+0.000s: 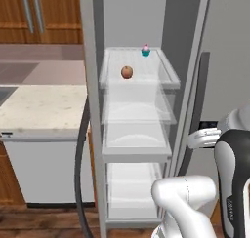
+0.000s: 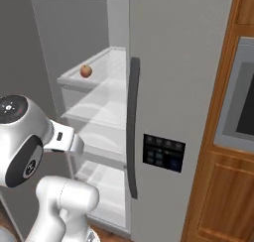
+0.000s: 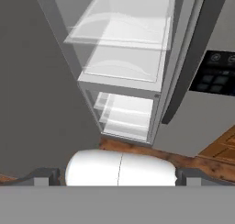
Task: Pick up the peach and banana from the fridge and place one fruit on each plate on the dining counter.
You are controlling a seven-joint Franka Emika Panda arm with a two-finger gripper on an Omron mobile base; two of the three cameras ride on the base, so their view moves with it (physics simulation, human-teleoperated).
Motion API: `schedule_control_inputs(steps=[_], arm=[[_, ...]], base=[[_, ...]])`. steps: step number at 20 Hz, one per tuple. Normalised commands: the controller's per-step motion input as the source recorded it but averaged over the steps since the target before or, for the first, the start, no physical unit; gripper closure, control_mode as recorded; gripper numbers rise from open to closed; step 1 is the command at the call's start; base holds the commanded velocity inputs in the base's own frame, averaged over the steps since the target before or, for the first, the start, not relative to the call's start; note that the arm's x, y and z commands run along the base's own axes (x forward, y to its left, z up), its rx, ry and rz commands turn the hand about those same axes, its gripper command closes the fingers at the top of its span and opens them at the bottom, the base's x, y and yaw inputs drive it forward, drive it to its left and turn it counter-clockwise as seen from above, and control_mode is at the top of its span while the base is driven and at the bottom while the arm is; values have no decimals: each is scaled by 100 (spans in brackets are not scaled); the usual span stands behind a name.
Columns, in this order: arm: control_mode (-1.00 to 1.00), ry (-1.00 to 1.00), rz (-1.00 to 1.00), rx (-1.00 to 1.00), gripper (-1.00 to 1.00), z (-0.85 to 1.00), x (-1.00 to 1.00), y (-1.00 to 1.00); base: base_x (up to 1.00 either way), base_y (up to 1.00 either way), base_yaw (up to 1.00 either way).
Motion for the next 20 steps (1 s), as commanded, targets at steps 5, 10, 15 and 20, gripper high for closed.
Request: schedule_control_inputs(steps=[5, 10, 15, 20], arm=[[100, 0, 0, 0, -100, 0, 0, 0], [100, 0, 0, 0, -100, 0, 0, 0], [100, 0, 0, 0, -100, 0, 0, 0], [100, 0, 0, 0, -100, 0, 0, 0]], base=[[36, 33, -13], [32, 28, -6], [47, 24, 0], [57, 10, 0]])
